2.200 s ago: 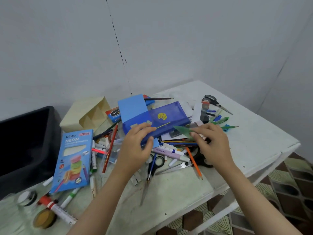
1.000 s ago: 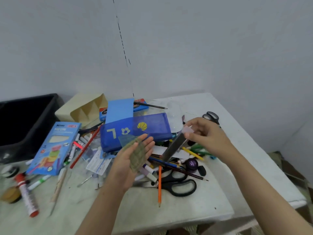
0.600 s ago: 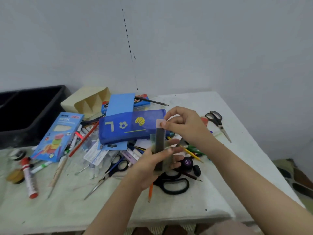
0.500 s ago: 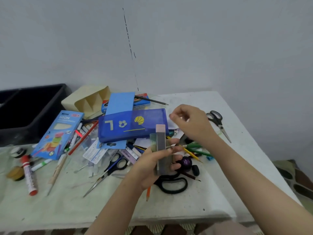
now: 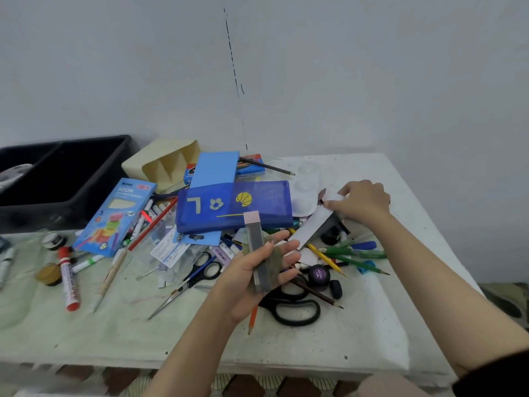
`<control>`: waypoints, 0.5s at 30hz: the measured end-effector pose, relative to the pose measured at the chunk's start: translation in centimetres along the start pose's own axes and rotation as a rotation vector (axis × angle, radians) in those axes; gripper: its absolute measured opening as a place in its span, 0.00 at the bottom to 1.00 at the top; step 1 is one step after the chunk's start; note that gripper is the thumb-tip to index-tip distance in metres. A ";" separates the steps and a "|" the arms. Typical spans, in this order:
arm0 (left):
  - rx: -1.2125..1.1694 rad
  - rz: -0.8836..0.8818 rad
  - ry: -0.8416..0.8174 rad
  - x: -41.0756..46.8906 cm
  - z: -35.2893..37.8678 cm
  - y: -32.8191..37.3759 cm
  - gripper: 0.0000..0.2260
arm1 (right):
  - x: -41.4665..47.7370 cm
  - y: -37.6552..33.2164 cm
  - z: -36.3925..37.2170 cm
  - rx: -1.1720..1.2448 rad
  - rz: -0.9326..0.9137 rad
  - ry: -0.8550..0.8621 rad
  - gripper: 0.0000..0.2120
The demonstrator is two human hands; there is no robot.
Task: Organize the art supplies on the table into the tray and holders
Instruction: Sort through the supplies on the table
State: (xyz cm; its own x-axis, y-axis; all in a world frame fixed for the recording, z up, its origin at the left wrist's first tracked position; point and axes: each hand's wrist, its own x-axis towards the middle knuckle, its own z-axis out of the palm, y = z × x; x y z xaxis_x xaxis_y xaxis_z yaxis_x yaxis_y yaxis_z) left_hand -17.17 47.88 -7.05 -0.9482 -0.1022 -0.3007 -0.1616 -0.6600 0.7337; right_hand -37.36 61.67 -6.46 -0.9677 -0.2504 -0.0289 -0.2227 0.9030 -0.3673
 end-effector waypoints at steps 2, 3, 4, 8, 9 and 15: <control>-0.008 0.007 0.021 0.0 -0.3 0.1 0.17 | 0.5 0.5 -0.4 0.272 0.031 0.033 0.10; -0.011 0.008 0.034 0.0 -0.4 0.1 0.18 | 0.7 0.8 -0.6 0.437 0.047 0.050 0.08; -0.016 0.007 0.045 0.1 -0.4 0.1 0.19 | 0.7 0.9 -1.1 0.600 0.059 0.065 0.08; -0.042 0.001 0.081 0.3 -0.4 0.3 0.21 | -0.3 0.3 -3.7 0.876 0.026 0.185 0.04; -0.052 0.000 0.089 0.4 -0.3 0.2 0.22 | -0.8 -0.1 -4.4 0.899 0.005 0.186 0.04; -0.046 -0.043 0.108 1.0 0.6 -0.2 0.21 | -4.5 -4.1 -5.2 0.880 -0.168 -0.133 0.02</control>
State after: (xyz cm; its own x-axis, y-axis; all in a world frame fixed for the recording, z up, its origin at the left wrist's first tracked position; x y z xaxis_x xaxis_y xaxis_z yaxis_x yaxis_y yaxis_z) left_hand -18.24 48.38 -7.11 -0.9052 -0.1515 -0.3970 -0.1858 -0.6990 0.6905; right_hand -32.72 60.87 -0.02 -0.8969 -0.4421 0.0020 -0.1360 0.2715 -0.9528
